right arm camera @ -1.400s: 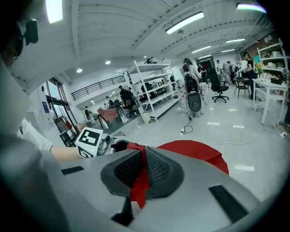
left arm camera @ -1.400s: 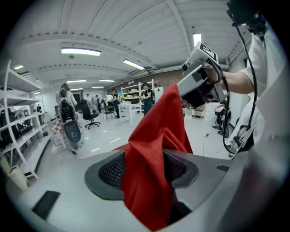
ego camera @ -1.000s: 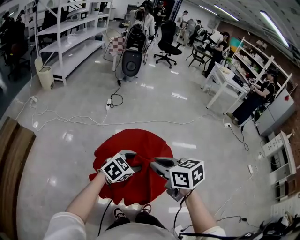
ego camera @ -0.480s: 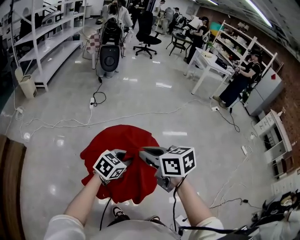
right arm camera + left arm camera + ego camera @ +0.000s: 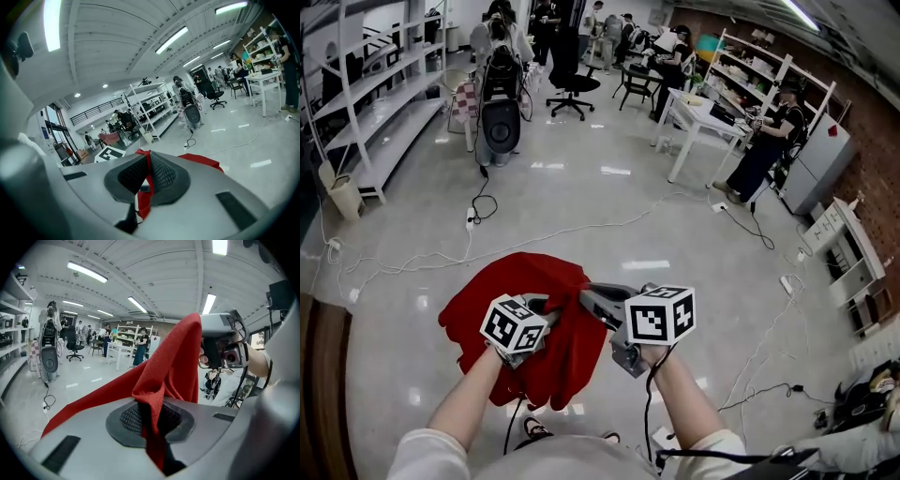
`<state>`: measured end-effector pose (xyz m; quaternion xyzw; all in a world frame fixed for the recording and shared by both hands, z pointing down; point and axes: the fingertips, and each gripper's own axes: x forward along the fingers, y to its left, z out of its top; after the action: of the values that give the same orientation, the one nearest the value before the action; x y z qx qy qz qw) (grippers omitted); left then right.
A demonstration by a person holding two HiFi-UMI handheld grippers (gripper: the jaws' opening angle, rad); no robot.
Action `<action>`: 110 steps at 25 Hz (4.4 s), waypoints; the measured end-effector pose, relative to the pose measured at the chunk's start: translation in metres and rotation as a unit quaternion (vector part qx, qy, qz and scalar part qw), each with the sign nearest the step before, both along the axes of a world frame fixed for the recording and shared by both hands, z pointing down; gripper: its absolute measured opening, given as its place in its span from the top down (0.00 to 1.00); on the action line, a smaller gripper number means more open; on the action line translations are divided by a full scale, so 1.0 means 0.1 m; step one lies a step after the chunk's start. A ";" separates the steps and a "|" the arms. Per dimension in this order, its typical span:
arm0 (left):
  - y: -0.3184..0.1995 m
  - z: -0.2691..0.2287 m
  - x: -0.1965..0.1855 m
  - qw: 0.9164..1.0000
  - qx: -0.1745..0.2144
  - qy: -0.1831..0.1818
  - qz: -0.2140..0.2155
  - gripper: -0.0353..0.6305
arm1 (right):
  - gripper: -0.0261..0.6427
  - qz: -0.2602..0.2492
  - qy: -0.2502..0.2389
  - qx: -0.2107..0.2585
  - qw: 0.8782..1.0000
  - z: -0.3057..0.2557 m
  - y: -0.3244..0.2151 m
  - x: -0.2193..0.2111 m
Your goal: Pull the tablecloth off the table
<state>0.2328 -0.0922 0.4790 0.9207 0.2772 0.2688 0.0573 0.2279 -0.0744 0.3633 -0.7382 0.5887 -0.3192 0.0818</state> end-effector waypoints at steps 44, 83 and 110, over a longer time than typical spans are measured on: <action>2.81 -0.50 0.58 0.996 -0.004 0.057 0.073 0.89 | 0.92 0.237 0.037 0.022 0.971 0.00 3.49 0.72; 5.09 -0.44 1.03 0.971 -0.087 0.024 0.221 0.89 | 0.92 0.486 0.031 -0.011 0.873 0.36 5.84 0.85; 4.00 -0.49 2.30 0.987 -0.108 0.019 0.117 0.89 | 0.92 0.562 0.056 -0.054 0.824 0.52 4.82 2.12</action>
<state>0.4625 0.3074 0.4302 0.8752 0.4113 0.2251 0.1193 0.4401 0.4074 0.4149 -0.9608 0.0575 -0.2075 0.1745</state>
